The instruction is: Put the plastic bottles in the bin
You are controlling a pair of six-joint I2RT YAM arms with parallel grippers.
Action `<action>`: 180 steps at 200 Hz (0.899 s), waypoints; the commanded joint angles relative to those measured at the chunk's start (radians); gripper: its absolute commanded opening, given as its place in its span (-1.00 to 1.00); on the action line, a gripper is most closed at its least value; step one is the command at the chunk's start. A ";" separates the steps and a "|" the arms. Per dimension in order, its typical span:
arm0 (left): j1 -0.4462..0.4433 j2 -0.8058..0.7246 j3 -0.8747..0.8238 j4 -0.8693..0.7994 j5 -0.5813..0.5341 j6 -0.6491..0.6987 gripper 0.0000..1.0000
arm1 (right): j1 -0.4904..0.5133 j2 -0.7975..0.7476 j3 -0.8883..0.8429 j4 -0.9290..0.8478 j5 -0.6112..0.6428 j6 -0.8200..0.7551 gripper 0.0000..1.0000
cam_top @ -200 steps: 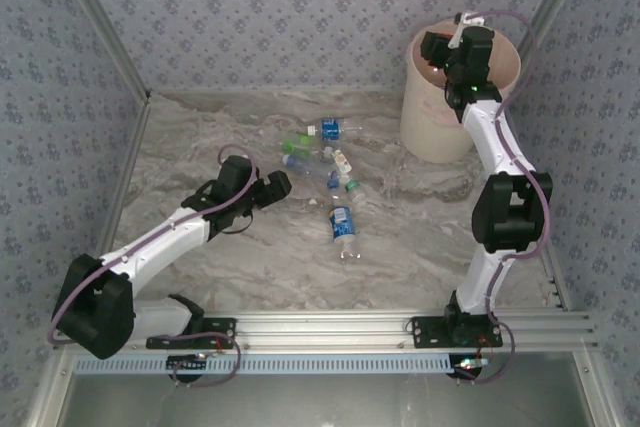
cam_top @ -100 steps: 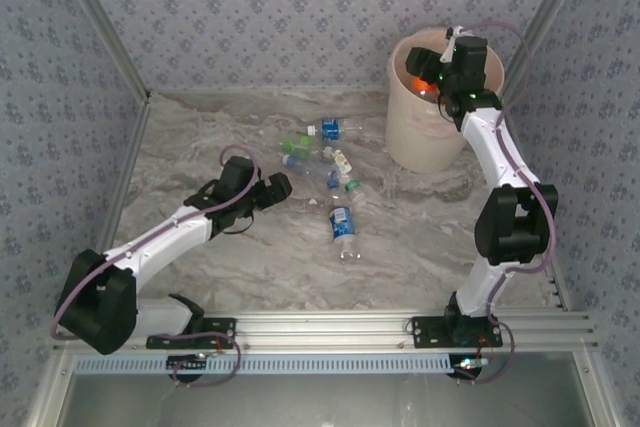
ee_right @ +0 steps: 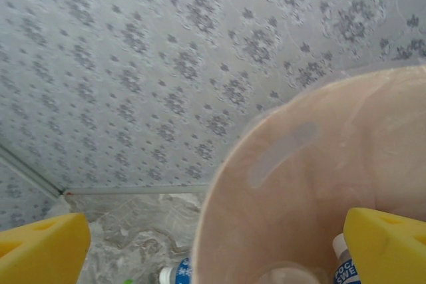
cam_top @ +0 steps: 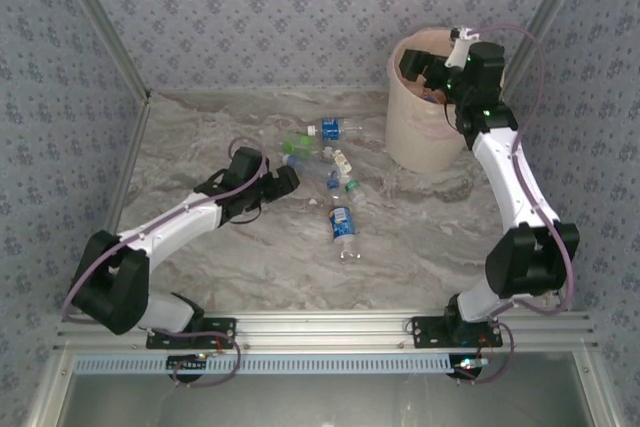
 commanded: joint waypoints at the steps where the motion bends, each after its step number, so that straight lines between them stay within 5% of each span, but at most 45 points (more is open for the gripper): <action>1: -0.004 0.041 0.061 -0.042 0.020 -0.051 0.96 | 0.034 -0.111 -0.089 0.078 -0.037 -0.002 1.00; 39: -0.004 0.098 0.112 -0.042 0.016 -0.123 0.96 | 0.161 -0.225 -0.265 0.118 -0.013 -0.090 1.00; 64: -0.001 0.120 0.132 -0.072 -0.014 -0.161 0.96 | 0.288 -0.226 -0.283 -0.018 0.138 -0.187 1.00; 89: 0.005 0.123 0.126 -0.085 -0.019 -0.178 0.96 | 0.403 -0.199 -0.293 -0.212 0.405 -0.010 1.00; 129: 0.006 0.115 0.121 -0.107 -0.013 -0.166 0.96 | 0.600 -0.189 -0.425 -0.426 0.534 0.134 1.00; 180: 0.007 0.105 0.084 -0.105 -0.007 -0.177 0.96 | 0.758 -0.170 -0.539 -0.519 0.545 0.297 1.00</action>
